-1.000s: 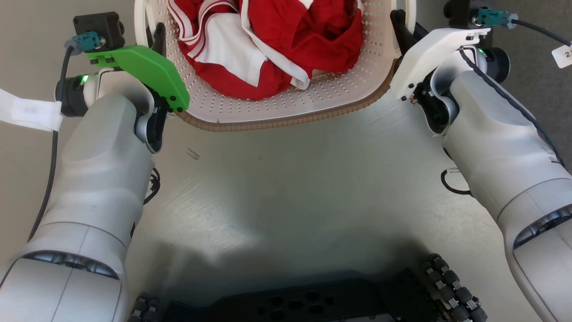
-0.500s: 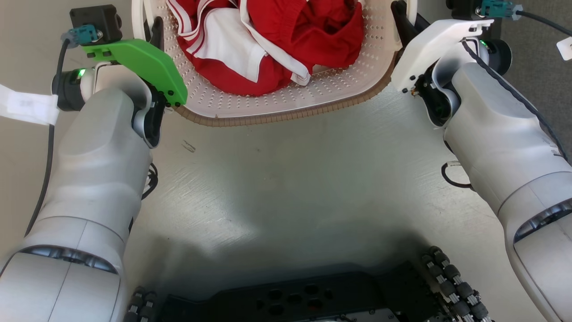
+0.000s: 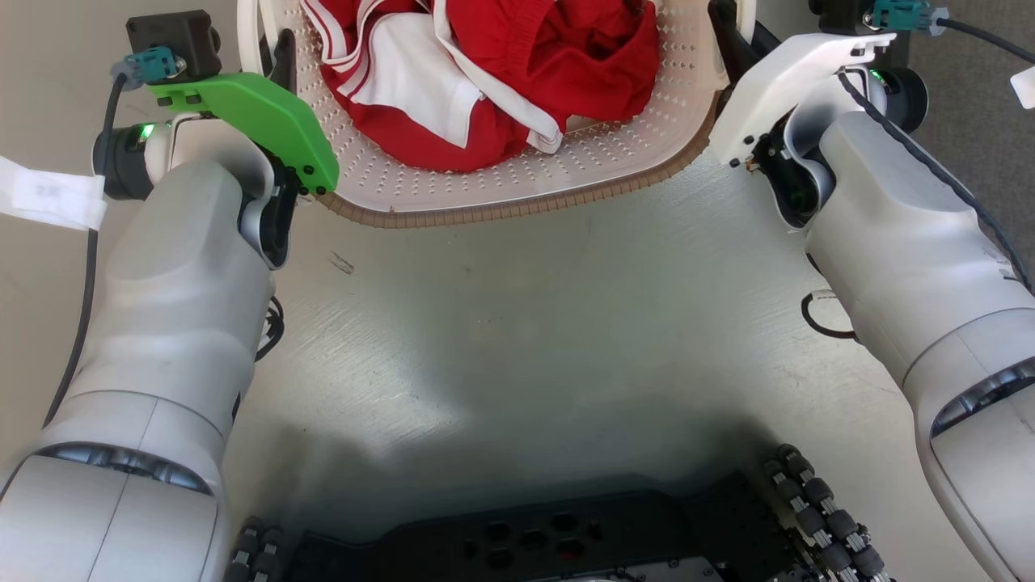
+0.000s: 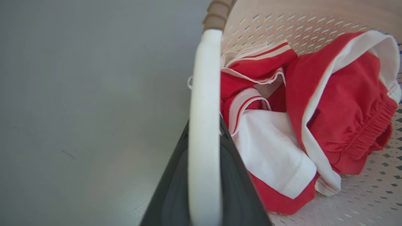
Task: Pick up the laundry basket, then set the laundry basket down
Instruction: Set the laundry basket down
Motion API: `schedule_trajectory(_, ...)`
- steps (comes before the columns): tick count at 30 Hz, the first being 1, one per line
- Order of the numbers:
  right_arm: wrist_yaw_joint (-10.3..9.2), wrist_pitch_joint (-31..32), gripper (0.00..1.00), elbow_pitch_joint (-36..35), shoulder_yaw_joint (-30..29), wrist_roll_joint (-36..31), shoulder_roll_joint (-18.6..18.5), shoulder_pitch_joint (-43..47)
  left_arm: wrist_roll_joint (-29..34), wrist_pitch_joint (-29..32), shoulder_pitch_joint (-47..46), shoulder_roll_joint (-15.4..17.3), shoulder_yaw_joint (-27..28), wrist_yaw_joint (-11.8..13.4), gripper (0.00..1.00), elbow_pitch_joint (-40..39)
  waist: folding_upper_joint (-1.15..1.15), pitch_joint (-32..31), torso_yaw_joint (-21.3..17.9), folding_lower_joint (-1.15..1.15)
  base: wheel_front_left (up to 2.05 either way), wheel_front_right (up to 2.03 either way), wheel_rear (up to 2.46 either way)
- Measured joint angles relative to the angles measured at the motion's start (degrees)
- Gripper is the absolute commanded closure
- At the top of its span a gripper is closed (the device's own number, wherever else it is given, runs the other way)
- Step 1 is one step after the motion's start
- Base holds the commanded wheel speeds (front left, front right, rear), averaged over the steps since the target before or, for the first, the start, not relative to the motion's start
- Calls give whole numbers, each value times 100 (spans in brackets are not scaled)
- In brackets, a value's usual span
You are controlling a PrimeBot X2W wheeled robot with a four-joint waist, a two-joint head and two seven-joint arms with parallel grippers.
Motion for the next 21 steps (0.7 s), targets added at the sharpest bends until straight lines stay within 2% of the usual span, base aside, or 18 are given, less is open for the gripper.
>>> schedule_trajectory(9, 45, 0, 100, 52, 98, -35, -5, -43, -2, -1, -13, -3, -13, -88, 100, 42, 0, -13, 7, 0, 0, 0, 0)
schedule_trajectory(10, 48, 0, 83, 52, 127, -69, -13, -55, -4, -1, -13, -3, -10, -98, 100, 47, 0, -15, 9, 0, 0, 0, 0)
schedule_trajectory(11, 48, 0, 57, 52, 144, -91, -13, -73, -11, -1, -13, -5, 0, -99, 88, 49, 0, -17, 10, 0, 0, 0, 0)
schedule_trajectory(12, 48, 0, 2, 52, 170, -111, -15, -91, -16, 10, -15, -2, 3, -115, 51, 67, 0, -19, 12, 0, 0, 0, 0)
schedule_trajectory(13, 47, 0, 0, 52, 212, -151, -34, -102, -16, 2, -15, 14, 5, -137, 0, 96, 0, -23, 13, 0, 0, 0, 0)
schedule_trajectory(15, 44, -8, 0, 74, 240, -211, -174, -105, -16, -10, -16, 148, 8, -158, 0, 142, 0, -33, 14, 0, 0, 0, 0)
schedule_trajectory(21, 47, -52, 0, 68, 252, -250, -168, -104, -22, -45, -16, 148, 0, -188, 0, 146, 0, -76, 22, 0, 0, 0, 0)
